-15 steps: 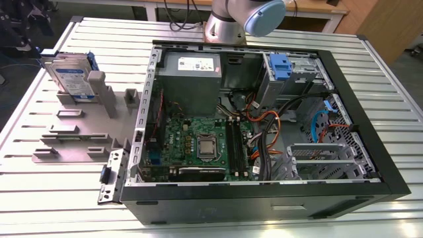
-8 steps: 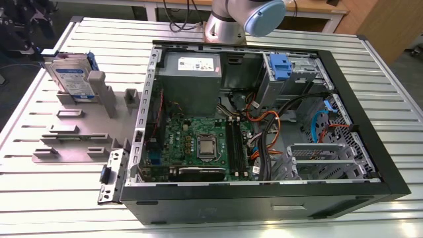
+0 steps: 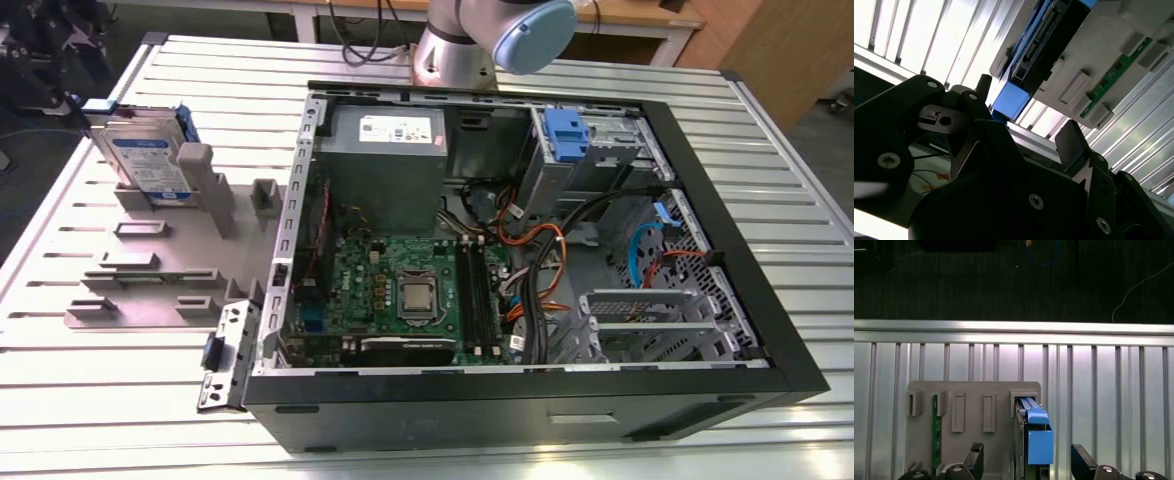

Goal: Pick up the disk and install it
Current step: 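Pick up the disk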

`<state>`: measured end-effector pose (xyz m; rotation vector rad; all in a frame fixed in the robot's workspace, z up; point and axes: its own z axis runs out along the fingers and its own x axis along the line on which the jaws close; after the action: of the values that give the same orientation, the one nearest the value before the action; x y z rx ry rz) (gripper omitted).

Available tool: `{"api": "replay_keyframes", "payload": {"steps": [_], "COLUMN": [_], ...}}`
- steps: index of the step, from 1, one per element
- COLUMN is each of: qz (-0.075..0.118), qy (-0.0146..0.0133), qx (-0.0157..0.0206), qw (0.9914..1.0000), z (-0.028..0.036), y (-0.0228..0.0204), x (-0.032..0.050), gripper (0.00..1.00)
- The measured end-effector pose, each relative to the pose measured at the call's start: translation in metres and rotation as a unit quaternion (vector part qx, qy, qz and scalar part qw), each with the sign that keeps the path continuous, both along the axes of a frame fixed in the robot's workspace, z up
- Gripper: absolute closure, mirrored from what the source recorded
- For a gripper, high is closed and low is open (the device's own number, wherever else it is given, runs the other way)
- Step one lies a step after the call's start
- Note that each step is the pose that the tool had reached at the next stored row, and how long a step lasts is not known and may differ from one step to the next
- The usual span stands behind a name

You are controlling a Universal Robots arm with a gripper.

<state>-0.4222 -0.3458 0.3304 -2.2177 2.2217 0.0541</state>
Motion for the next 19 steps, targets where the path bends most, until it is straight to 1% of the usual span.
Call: {"api": "replay_keyframes", "payload": {"steps": [3, 14, 19], "qz": [0.000, 0.000, 0.000], "qy": [-0.0011, -0.0025, -0.0026], "qx": [0.0000, 0.0004, 0.0011], "qw": [1.00000, 1.00000, 1.00000], "z": [-0.0030, -0.0151, -0.0174], "y": [0.0001, 0.0002, 0.0002], "x": [-0.0003, -0.0018, -0.0022], "gripper": [0.22, 0.22, 0.22]}}
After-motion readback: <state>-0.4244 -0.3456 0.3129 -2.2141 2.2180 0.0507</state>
